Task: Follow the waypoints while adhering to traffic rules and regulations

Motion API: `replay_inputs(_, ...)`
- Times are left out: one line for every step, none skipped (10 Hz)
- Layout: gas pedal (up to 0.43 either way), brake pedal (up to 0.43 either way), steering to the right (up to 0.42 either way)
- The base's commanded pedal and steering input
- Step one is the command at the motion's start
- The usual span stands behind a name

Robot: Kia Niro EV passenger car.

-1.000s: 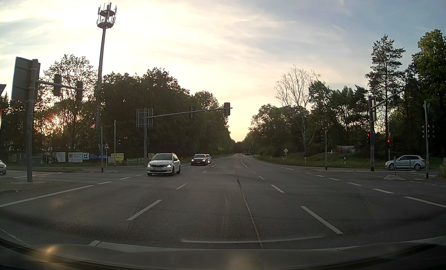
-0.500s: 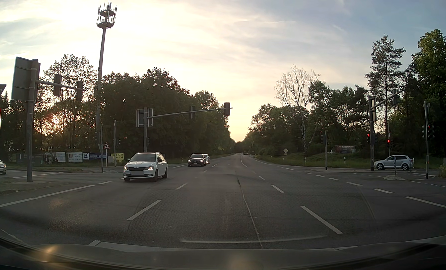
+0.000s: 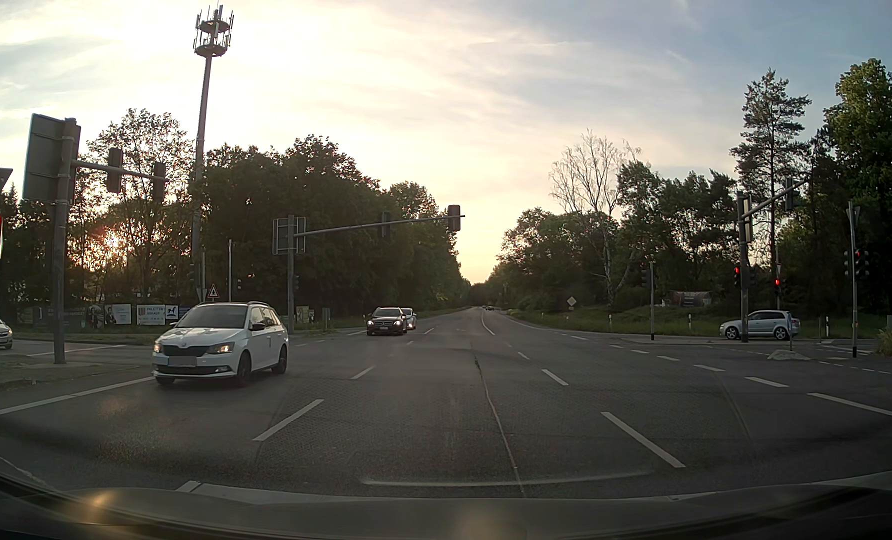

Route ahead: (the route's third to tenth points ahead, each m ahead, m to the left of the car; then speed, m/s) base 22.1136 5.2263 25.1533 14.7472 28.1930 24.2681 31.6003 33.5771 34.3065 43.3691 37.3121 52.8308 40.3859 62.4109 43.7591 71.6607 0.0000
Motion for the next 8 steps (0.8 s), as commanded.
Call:
replay_inputs(0.000,0.378,0.001)
replay_inputs(0.000,0.378,0.001)
replay_inputs(0.000,0.378,0.001)
replay_inputs(0.000,0.384,0.001)
replay_inputs(0.000,0.378,0.001)
replay_inputs(0.000,0.378,0.001)
replay_inputs(0.000,0.378,0.001)
replay_inputs(0.000,0.378,0.001)
